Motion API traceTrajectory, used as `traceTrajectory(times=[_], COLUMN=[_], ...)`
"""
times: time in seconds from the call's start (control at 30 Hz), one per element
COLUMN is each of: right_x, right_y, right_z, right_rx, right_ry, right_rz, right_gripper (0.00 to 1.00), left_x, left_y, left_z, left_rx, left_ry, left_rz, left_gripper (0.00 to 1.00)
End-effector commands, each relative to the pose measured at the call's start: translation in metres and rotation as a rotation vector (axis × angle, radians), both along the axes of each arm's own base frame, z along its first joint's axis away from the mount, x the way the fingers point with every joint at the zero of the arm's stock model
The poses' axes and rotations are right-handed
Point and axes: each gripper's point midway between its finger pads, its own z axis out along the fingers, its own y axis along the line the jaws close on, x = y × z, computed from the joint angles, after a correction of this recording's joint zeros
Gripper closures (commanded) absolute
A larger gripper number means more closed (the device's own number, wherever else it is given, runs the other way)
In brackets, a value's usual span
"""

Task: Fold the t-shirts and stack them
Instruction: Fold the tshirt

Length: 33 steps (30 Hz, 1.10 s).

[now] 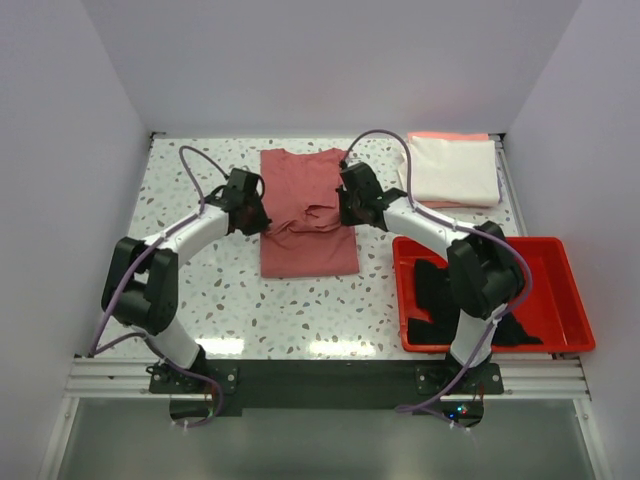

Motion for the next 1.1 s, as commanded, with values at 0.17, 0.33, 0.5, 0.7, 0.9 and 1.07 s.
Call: traceTrajectory(times=[0.17,0.33,0.5,0.7,0.9,1.07], right_x=[0.028,0.031,0.035,0.042,0.053,0.046], right_y=[0.001,-0.004,-0.005,-0.009,-0.007,-0.006], right_z=[0.012,0.001,-0.008,-0.016,0.015,0.052], right_rx=[0.021,0.006,0.006,0.002,0.021,0.072], right_ry=[-0.053,-0.032,-0.005,0.021,-0.039,-0.095], right_rz=[-0.024,-0.04,-0.057,-0.09,-0.091,-0.06], right_gripper=[1.0,1.0,1.0,0.96,0.39,0.01], left_x=[0.035,0.038,0.041,0.048,0.059,0.052], left_y=[-0.002,-0.005,-0.004,-0.001,0.006,0.02], left_z=[0.01,0.003,-0.004,-0.005,0.028,0.064], left_rx=[-0.043,-0.057,-0.063,-0.065,-0.059,-0.03], left_ry=[-0.065,-0.046,-0.035,-0.035,-0.119,-0.191], left_rz=[-0.018,-0.035,-0.032,-0.027,-0.001,0.051], left_gripper=[1.0,0.95,0.86,0.74,0.25,0.0])
